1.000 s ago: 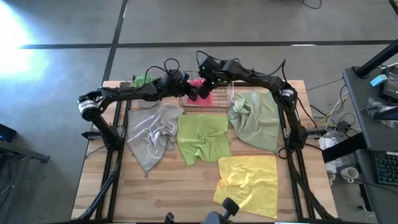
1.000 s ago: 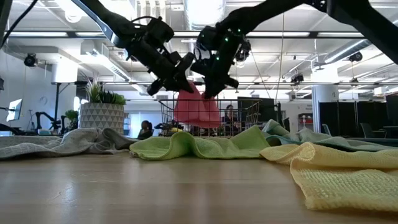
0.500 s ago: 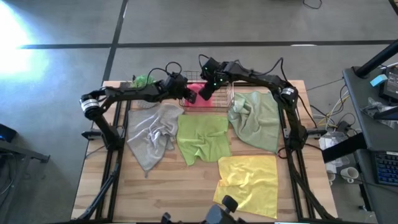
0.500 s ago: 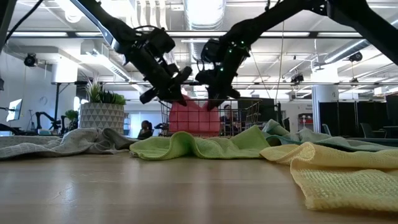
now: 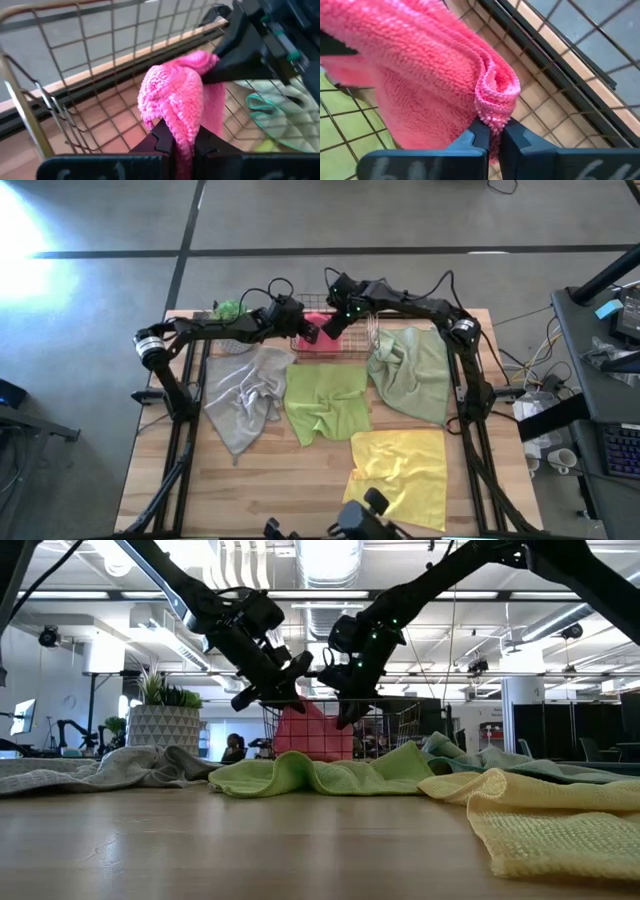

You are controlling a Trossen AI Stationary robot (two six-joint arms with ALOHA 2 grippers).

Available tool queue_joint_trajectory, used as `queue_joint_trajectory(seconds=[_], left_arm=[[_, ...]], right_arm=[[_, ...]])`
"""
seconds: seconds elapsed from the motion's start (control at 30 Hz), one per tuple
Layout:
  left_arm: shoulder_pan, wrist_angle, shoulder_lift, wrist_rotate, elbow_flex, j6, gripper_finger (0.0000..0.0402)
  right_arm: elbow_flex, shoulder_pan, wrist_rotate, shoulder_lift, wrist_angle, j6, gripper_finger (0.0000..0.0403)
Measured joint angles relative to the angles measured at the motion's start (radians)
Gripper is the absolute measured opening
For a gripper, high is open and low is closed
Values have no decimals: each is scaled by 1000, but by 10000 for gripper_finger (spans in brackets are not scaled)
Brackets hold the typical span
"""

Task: Fold microfiber towels
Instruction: Put the folded pink towel into the wire basket

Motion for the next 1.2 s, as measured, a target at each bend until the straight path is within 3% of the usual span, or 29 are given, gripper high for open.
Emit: queue_joint_trajectory(seconds=[0.27,0.73,0.93,1.2], left_arm=[[-1,-13,-2,13,1,9,20],[-3,-25,-39,15,-2,58,128],[-3,-17,-104,15,6,156,132],[-3,-22,-163,14,3,166,132]], right_arm=[[0,-17,-14,-1,-36,-1,8],[-2,-23,7,-1,-36,8,8],[-2,-24,14,-1,-26,9,8],[-2,-23,13,-1,-41,9,8]])
